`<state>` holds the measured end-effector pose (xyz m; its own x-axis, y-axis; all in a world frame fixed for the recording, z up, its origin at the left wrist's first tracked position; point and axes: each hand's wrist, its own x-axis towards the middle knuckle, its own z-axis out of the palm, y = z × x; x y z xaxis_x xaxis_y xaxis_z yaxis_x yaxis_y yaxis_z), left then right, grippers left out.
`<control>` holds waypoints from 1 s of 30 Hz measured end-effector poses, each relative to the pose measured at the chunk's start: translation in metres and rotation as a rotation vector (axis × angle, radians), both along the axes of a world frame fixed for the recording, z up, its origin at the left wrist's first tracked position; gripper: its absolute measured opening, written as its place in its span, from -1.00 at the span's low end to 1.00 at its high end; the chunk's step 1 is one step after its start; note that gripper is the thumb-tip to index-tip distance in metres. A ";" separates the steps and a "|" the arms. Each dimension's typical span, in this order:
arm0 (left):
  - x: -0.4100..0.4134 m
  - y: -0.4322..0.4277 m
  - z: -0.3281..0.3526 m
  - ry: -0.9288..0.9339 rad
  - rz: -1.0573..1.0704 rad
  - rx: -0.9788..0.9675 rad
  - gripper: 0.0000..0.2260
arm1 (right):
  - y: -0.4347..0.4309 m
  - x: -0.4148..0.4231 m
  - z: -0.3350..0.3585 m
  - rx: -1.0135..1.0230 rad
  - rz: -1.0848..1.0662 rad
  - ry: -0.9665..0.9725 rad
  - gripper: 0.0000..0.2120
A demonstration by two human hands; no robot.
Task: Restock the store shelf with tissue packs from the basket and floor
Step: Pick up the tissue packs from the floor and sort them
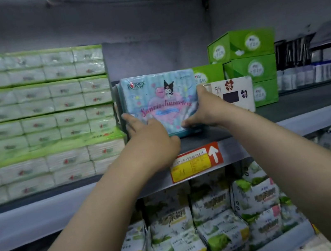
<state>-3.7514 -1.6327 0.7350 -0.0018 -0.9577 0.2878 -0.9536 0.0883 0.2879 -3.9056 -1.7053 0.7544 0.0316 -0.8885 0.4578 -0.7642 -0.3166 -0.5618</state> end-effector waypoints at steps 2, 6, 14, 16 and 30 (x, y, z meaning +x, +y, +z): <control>-0.002 -0.003 -0.001 0.024 0.024 0.014 -0.33 | -0.006 0.006 -0.003 0.001 0.012 -0.025 -0.23; -0.010 -0.004 -0.001 0.009 0.059 0.060 -0.37 | -0.009 0.015 -0.004 0.045 -0.020 0.004 -0.26; -0.026 0.007 -0.012 -0.175 -0.171 -0.319 -0.42 | 0.060 -0.012 -0.013 -0.351 -0.054 0.009 -0.40; -0.054 0.022 -0.018 -0.191 -0.316 -0.361 -0.38 | 0.085 -0.038 -0.031 -0.388 -0.094 0.151 -0.44; -0.295 0.158 -0.160 -0.395 -0.999 0.008 -0.28 | 0.342 -0.288 -0.220 0.310 -0.726 0.501 -0.24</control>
<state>-4.0462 -1.4742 0.5752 -0.8766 -0.4730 0.0888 -0.4764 0.8790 -0.0212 -4.1933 -1.3629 0.5344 -0.4494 -0.8483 0.2802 -0.8922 0.4419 -0.0932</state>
